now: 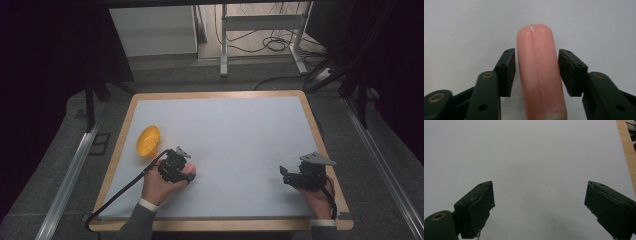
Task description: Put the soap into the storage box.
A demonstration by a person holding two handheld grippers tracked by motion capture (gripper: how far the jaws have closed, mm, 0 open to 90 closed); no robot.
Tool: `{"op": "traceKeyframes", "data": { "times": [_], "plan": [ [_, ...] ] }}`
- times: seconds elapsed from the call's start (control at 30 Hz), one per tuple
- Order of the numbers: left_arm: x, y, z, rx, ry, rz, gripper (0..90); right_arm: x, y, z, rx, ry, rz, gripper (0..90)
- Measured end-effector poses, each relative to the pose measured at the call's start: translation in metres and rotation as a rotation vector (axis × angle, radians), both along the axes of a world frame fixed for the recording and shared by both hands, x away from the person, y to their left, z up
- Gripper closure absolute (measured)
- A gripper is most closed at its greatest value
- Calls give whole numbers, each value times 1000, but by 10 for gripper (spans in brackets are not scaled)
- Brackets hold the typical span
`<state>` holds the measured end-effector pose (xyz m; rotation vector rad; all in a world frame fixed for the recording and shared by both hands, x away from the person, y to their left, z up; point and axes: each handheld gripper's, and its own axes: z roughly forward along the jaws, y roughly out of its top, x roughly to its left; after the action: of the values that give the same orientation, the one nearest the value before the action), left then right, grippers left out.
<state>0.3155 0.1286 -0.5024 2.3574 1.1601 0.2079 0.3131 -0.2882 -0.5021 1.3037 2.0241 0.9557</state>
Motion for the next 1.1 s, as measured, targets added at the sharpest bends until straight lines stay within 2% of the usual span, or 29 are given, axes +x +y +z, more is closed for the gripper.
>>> {"op": "traceKeyframes", "data": {
  "times": [0.03, 0.2, 0.47, 0.6, 0.7, 0.8, 1.1],
  "plan": [
    [0, -1, -2, 16, 1, 8, 543, 0, 0, 0, 1, 1, -2, 87],
    [0, -1, -2, 19, -14, 18, 598, 0, -1, 1, 1, -2, -6, 87],
    [0, 0, -2, 17, -10, 18, 601, -1, -2, 3, 3, -13, -11, 87],
    [0, 1, 1, 10, -22, 20, 601, -1, -3, 3, 7, -12, -14, 87],
    [-2, 4, 5, -6, -44, 19, 601, -1, -3, 3, 5, -14, -13, 87],
    [-1, 6, 8, -29, -41, 7, 601, -1, -2, 3, 4, -13, -12, 87],
    [1, 12, 13, -25, -42, 9, 601, -1, -3, 2, -1, -10, -15, 87]
  ]
}}
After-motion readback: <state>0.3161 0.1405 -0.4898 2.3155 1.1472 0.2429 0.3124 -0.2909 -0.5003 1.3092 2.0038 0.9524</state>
